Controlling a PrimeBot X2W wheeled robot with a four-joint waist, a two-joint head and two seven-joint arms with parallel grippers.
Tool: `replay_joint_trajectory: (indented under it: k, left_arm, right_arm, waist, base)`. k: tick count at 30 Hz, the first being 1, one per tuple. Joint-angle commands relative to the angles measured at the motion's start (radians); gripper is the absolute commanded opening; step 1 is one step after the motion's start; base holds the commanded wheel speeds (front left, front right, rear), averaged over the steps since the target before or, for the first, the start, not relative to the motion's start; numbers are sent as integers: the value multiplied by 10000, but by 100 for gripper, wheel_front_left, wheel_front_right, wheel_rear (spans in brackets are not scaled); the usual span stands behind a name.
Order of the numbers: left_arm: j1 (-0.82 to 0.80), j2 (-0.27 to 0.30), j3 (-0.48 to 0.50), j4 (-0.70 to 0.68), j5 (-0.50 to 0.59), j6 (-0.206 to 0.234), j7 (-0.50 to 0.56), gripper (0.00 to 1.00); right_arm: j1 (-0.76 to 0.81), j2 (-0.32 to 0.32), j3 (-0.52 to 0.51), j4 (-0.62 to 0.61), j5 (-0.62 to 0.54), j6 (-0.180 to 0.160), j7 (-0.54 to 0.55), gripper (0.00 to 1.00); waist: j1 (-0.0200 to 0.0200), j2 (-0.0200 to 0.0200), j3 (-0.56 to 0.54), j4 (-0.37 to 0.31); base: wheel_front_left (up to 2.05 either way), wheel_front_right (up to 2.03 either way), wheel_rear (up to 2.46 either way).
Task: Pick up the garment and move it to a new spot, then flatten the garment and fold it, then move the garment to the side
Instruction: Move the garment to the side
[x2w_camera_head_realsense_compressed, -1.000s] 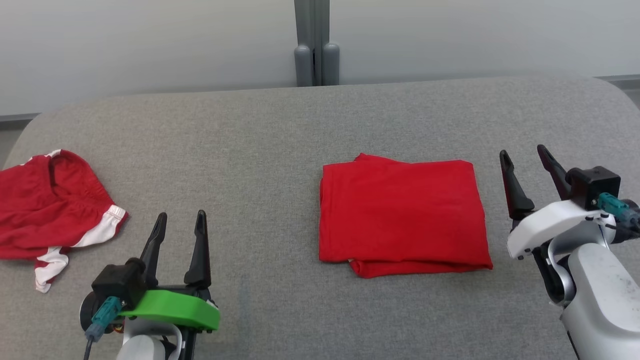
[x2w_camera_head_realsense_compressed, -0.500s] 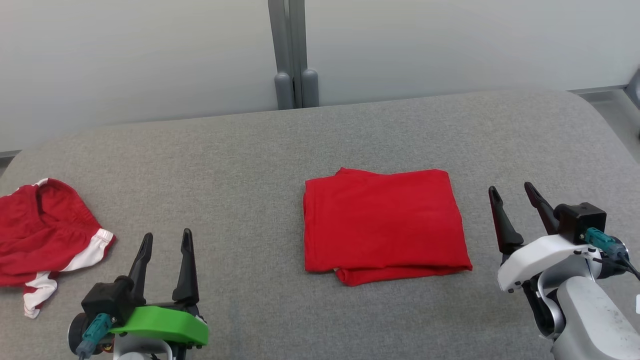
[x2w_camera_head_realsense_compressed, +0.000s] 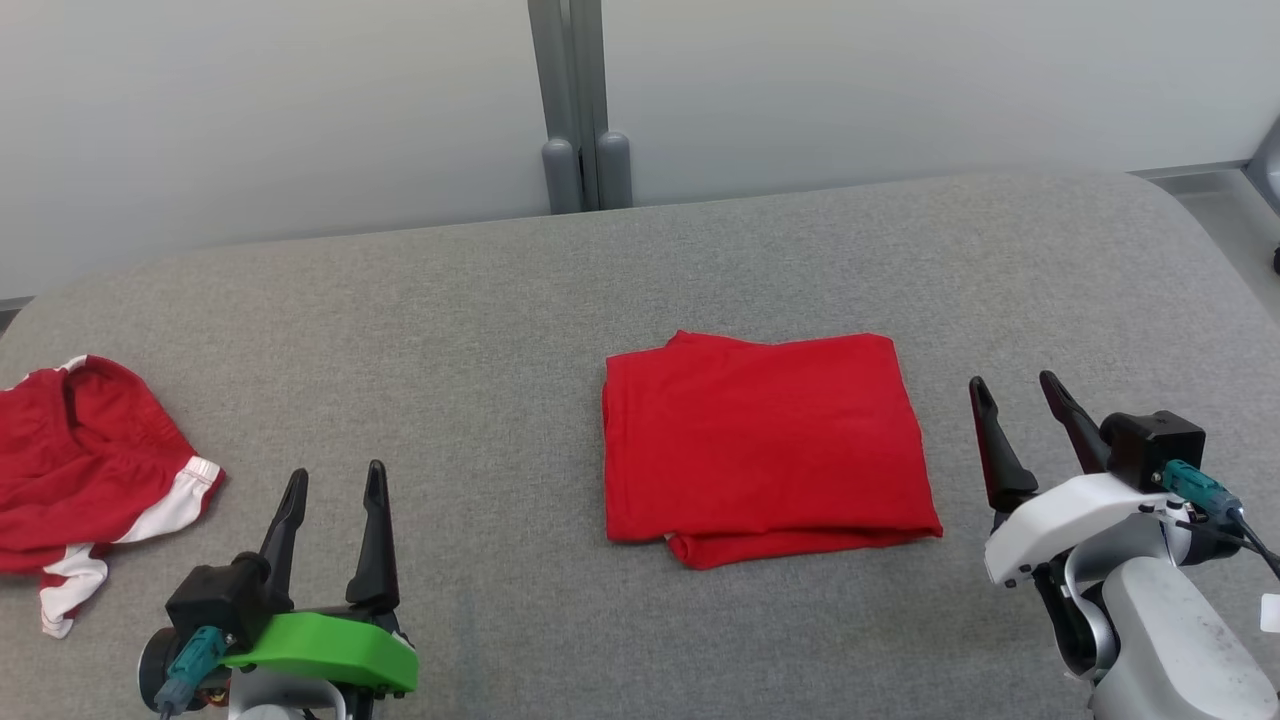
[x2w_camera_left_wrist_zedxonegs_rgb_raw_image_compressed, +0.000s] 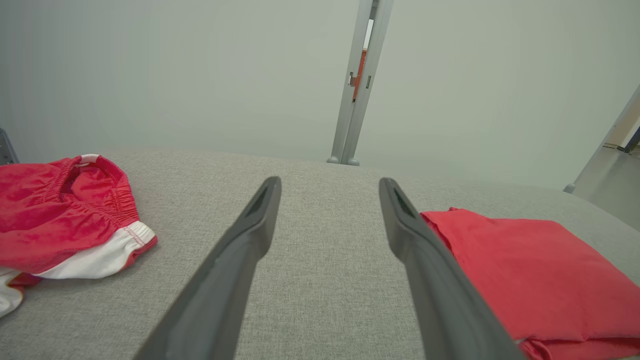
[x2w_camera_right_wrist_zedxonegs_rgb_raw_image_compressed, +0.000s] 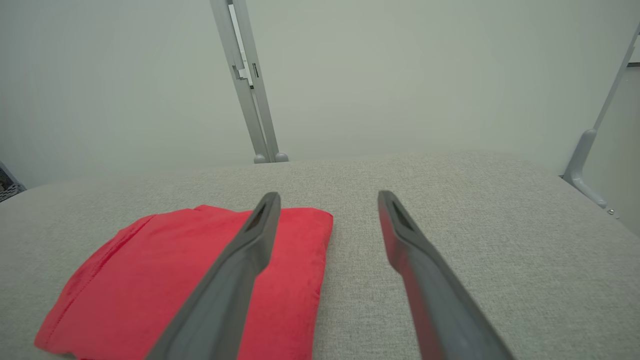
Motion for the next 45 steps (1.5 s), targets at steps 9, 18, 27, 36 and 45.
replay_joint_trajectory:
  k: [9, 18, 27, 36, 45]
  left_arm:
    - [-134, 10, -59, -187, 78, -24, -2, 100]
    - [-658, 15, -321, -596, -102, -25, -2, 100]
    - [-1073, 14, -511, -845, -146, -19, -2, 100]
    - [-1209, 13, -447, -1022, -61, -12, -2, 100]
    - [-1328, 14, -280, -1639, 251, 16, -2, 100]
  right_arm:
    - [-558, -3, 11, 161, 266, -6, 668, 100]
    - [-2554, 269, -804, 1922, 591, -6, 5460, 100]
    - [-2976, 903, -1265, 3254, 17, -4, 7217, 100]
    - [-2839, 621, -204, 2992, -350, -4, 7813, 0]
    - [-4136, -759, 2023, 1702, -731, -13, 7858, 0]
  waist:
    - [0, 0, 310, 139]
    - [0, 0, 1408, 769]
    - [0, 0, 2066, 1258]
    - [0, 0, 2217, 1261]
    - [0, 0, 2909, 245]
  base:
    - [0, 0, 0]
    - [0, 0, 0]
    - [0, 0, 0]
    - [0, 0, 0]
    - [0, 0, 0]
